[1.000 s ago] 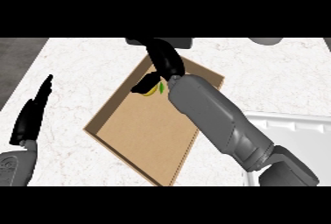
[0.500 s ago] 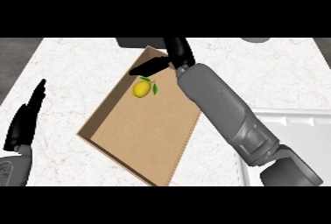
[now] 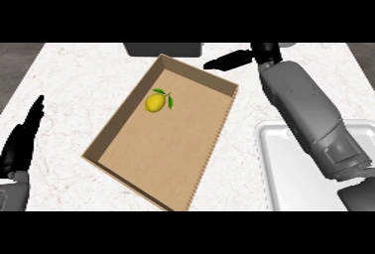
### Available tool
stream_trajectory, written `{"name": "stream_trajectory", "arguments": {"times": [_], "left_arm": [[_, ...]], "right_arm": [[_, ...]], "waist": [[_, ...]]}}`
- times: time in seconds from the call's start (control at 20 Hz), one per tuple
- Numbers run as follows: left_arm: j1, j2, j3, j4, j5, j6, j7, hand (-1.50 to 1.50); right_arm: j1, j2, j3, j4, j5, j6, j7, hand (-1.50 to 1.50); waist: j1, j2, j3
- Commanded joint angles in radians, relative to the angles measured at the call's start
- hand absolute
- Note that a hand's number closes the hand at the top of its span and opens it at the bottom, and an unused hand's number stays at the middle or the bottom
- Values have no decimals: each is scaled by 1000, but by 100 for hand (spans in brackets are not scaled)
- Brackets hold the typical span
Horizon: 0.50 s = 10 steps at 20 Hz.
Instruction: Pick the lemon from the tray and place it in the cardboard box
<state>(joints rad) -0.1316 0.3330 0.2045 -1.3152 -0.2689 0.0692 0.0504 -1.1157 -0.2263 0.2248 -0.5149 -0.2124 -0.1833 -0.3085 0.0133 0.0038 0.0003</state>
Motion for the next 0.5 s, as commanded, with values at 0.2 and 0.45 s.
{"name": "stream_trajectory", "arguments": {"times": [0.2,0.45], "left_arm": [[20,-37,-7,-11,-12,24,-2,0],[28,-17,-7,-31,-16,1,2,0]], "right_arm": [[69,-199,-78,51,3,195,-92,-150],[107,-289,-54,138,65,354,-194,-150]], "waist": [[-4,1,0],[9,5,0]]}}
